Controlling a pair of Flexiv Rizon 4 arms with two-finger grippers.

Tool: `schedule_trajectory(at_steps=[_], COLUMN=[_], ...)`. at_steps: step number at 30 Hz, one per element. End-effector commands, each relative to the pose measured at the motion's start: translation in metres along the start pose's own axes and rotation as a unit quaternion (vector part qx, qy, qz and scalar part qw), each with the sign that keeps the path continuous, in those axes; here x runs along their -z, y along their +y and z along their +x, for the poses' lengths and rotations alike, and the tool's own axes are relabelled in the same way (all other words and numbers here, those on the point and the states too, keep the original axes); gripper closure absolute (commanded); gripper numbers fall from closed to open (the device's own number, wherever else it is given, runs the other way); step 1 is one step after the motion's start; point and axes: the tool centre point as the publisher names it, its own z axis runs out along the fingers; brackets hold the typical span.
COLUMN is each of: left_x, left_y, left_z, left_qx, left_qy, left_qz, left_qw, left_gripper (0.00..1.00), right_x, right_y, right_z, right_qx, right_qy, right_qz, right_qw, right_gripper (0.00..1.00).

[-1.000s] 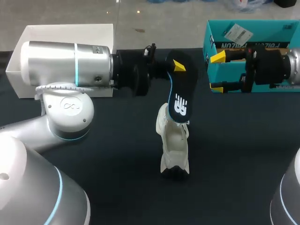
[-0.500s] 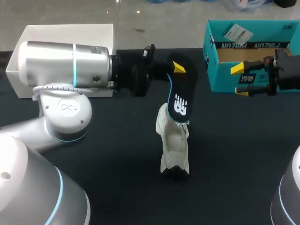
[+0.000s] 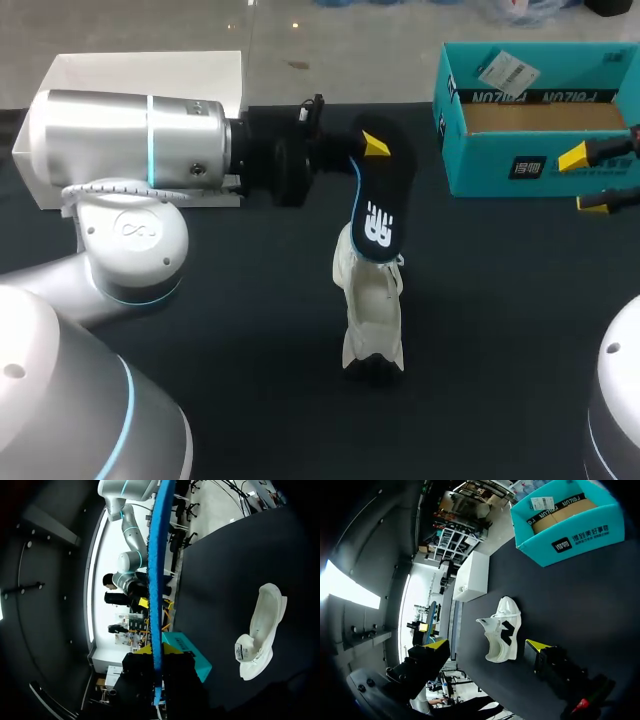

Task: Take the shoe out of the shoebox, open the shoe tongue, remove and reinsert the insole, then place the shoe into the shoebox

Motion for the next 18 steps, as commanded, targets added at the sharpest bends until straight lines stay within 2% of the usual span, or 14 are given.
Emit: schedule_trajectory(at_steps=[1,3,5,8,18], left_x=[0.0031,0.0032,0.0029,0.0035,0.0035], left_y=[-0.0011,-0.0012,-0.0014,-0.0035,-0.0035], left_z=[-0.0009,-0.0016,-0.0032,-0.0085,-0.0085], left_qx=[0.0,0.001,0.002,0.009,0.009], left_qy=[0.003,0.001,-0.003,-0.011,-0.011], left_qz=[0.0,-0.001,-0.003,-0.01,-0.01], left_qw=[1.0,1.0,1.0,1.0,1.0], left_gripper=[1.0,1.0,1.0,1.0,1.0], right_x=[0.0256,0.0272,0.026,0.026,0.026], right_y=[0.003,0.0093,0.0129,0.0129,0.0129], right_z=[-0.0051,-0.0109,-0.0134,-0.0134,-0.0134], right_qx=[-0.003,-0.016,-0.019,-0.019,-0.019], right_qy=[-0.031,-0.028,-0.035,-0.035,-0.035], right_qz=[-0.007,-0.018,-0.049,-0.049,-0.049], right_qw=[0.999,0.999,0.998,0.998,0.998], right_gripper=[0.0,0.0,0.0,0.0,0.0])
